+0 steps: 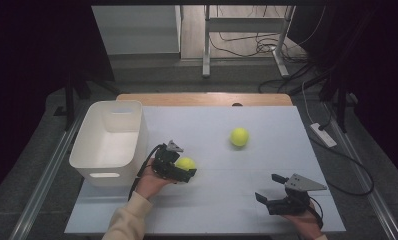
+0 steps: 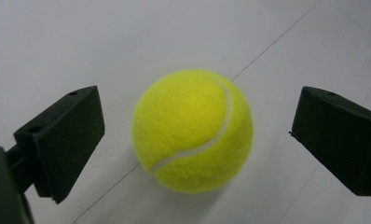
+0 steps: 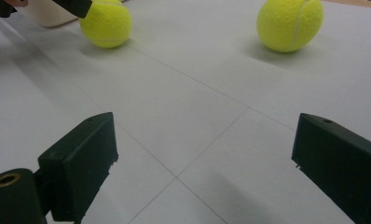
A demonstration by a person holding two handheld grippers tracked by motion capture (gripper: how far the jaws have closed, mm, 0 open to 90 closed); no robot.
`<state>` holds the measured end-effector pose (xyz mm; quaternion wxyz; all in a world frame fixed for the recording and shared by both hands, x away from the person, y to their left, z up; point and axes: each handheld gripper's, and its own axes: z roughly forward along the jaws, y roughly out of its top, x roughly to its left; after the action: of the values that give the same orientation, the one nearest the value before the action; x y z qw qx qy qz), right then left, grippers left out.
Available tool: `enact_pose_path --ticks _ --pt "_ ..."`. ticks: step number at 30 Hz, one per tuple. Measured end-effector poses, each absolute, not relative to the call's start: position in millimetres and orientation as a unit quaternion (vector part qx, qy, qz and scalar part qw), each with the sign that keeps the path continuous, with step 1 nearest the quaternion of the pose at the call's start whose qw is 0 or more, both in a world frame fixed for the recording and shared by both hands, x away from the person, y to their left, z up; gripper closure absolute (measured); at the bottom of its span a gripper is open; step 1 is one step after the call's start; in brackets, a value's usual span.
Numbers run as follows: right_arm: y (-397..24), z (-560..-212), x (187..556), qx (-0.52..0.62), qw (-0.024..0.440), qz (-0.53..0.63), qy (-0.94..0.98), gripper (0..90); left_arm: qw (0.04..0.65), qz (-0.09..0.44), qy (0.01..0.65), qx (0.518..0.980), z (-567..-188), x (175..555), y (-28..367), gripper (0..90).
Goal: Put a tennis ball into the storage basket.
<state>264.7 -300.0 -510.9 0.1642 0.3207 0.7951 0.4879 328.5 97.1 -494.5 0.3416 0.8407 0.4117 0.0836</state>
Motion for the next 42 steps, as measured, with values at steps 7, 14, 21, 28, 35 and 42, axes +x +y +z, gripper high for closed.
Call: enact_pose_path --ticks 7,14,21,28,35,42 --pt "-299.7 -510.9 264.8 0.321 0.165 0.484 0.797 6.5 0.335 0.081 0.41 0.844 -497.6 330.4 96.1 3.1" --pt "-299.6 -511.1 264.7 0.32 0.165 0.484 0.798 6.5 0.318 0.083 0.413 0.849 -503.7 333.4 91.6 3.0" --pt "-299.5 -511.6 265.0 0.319 0.165 0.483 0.798 6.5 0.306 0.083 0.417 0.852 -510.1 337.8 88.2 12.0" --pt "-299.6 -511.4 264.8 0.32 0.165 0.484 0.798 6.6 0.316 0.079 0.404 0.855 -509.4 336.6 89.9 26.2" --pt "-300.1 -511.0 264.7 0.32 0.166 0.483 0.798 6.6 0.319 0.087 0.402 0.854 -506.7 334.5 91.2 26.7" --pt "-300.0 -511.1 264.9 0.319 0.166 0.485 0.797 6.6 0.347 0.09 0.405 0.841 -498.7 331.0 96.5 26.6"
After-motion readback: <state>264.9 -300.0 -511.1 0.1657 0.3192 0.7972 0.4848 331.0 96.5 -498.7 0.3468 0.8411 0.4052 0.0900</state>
